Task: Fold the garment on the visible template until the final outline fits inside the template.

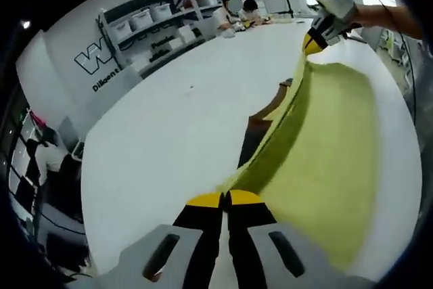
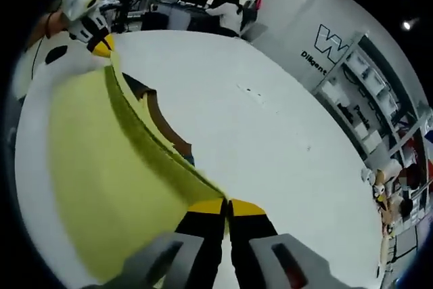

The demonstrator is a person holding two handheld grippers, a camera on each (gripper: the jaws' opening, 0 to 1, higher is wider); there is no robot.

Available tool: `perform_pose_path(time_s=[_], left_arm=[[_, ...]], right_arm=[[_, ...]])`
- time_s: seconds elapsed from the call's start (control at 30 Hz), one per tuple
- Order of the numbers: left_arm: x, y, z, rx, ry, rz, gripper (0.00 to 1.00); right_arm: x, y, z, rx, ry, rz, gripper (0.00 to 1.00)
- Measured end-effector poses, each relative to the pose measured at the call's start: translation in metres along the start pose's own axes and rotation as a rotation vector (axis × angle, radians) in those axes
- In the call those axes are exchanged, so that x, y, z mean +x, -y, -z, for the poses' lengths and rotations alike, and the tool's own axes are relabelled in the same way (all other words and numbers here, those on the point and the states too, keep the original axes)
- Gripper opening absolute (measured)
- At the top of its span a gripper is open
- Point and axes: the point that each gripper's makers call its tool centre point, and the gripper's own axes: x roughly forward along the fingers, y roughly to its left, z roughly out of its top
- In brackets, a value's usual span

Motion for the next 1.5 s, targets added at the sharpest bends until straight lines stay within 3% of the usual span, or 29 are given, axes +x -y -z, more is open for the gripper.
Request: perform_pose_path(time_s=[0.1, 0.23, 0.4, 0.47, 0.53, 0.63, 0.73, 1.07, 1.3, 1.4, 1.5], left_arm=[[0.007, -0.009, -0.001, -0.090, -0.013, -0.008, 0.02], [0.015, -0.014, 0.001, -0.148, -0.026, -0.007, 0.03], [0.026, -0.017, 0.005, -0.184, -0.051, -0.017, 0.04], [0.026, -0.019, 0.007, -0.177, -0.059, -0.043, 0.07], [0.023, -0.027, 0.010, -0.160, -0.073, -0.086, 0.12], [0.019, -0.029, 0.015, -0.190, -0.082, -0.088, 0.17], [0.014, -0.025, 0.015, -0.203, -0.080, -0.074, 0.16], [0.006, 0.001, 0.020, -0.289, -0.040, -0.009, 0.16], [-0.002, 0.020, 0.025, -0.314, -0.020, 0.014, 0.17], [-0.005, 0.025, 0.026, -0.308, -0.002, 0.014, 0.21], [-0.013, 0.034, 0.028, -0.343, 0.014, 0.037, 0.20]], right_arm=[[0.005, 0.005, -0.004, 0.036, 0.009, 0.013, 0.00], [0.011, 0.007, -0.002, 0.066, -0.007, 0.012, 0.00], [0.018, 0.007, 0.003, 0.086, -0.024, 0.012, 0.00], [0.016, 0.011, 0.007, 0.112, -0.036, 0.038, 0.00], [0.012, 0.014, 0.008, 0.123, -0.033, 0.042, 0.07], [0.006, 0.012, 0.011, 0.125, -0.039, 0.032, 0.07], [0.002, 0.011, 0.013, 0.137, -0.034, 0.029, 0.13], [-0.012, 0.003, 0.027, 0.238, -0.016, 0.007, 0.17], [-0.022, -0.011, 0.040, 0.281, -0.010, -0.022, 0.20], [-0.025, -0.016, 0.044, 0.303, 0.003, -0.012, 0.28], [-0.030, -0.023, 0.047, 0.349, 0.021, -0.033, 0.27]])
